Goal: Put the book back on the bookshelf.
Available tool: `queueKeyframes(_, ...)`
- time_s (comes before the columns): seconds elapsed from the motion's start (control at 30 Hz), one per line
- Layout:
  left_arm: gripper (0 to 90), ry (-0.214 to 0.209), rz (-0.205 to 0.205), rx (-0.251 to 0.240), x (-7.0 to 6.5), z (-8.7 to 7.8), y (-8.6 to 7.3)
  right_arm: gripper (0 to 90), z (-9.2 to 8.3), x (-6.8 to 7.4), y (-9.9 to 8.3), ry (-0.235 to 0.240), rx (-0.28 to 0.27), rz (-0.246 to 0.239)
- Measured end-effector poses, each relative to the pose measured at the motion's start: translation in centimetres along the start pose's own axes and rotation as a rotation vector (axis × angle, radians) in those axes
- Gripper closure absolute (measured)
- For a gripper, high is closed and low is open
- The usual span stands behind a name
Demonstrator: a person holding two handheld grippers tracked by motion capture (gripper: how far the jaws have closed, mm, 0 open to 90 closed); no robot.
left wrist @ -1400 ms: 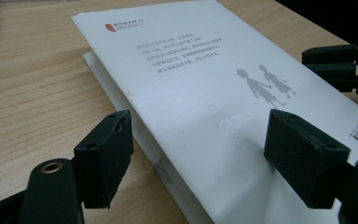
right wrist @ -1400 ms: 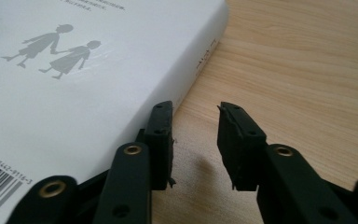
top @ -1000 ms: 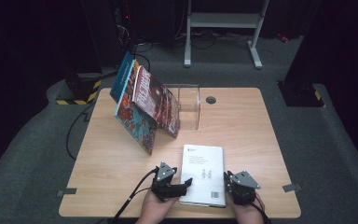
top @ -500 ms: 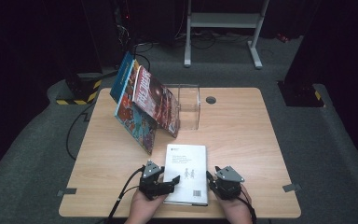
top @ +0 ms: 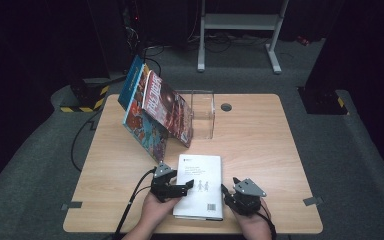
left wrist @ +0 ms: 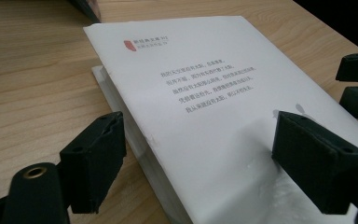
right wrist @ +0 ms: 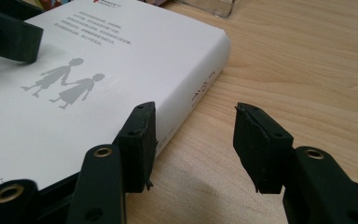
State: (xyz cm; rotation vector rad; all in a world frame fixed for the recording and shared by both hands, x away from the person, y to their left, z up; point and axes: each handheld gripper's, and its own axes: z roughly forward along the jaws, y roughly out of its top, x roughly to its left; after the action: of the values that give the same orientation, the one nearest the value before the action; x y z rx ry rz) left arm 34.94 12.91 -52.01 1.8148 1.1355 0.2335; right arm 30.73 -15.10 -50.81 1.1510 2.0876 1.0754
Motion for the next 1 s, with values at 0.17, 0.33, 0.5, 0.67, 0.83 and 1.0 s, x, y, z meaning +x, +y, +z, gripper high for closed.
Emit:
queueKeyframes(0.17,14.7,-0.014,0.003,0.001,0.2,0.1,0.0,45.7,-0.3,0.3,0.4,0.011,-0.005,-0.01)
queueKeyframes(0.33,8.7,-0.048,-0.049,0.034,1.0,0.6,0.2,43.4,-0.4,0.4,1.3,0.022,-0.002,-0.022)
queueKeyframes(0.5,6.3,-0.066,-0.056,0.049,0.9,0.9,0.3,42.4,-0.2,0.6,2.2,0.015,-0.018,-0.033)
queueKeyframes(0.67,6.3,-0.096,-0.011,0.059,0.5,1.1,0.3,42.5,-0.1,1.0,1.3,0.011,-0.046,-0.011)
queueKeyframes(0.83,9.2,-0.114,0.002,0.058,0.3,1.0,0.2,42.6,-0.4,0.8,0.4,0.019,-0.026,-0.015)
queueKeyframes(1.0,17.6,-0.085,0.006,0.015,0.3,0.4,0.1,42.5,-0.5,0.3,0.2,0.02,-0.029,-0.006)
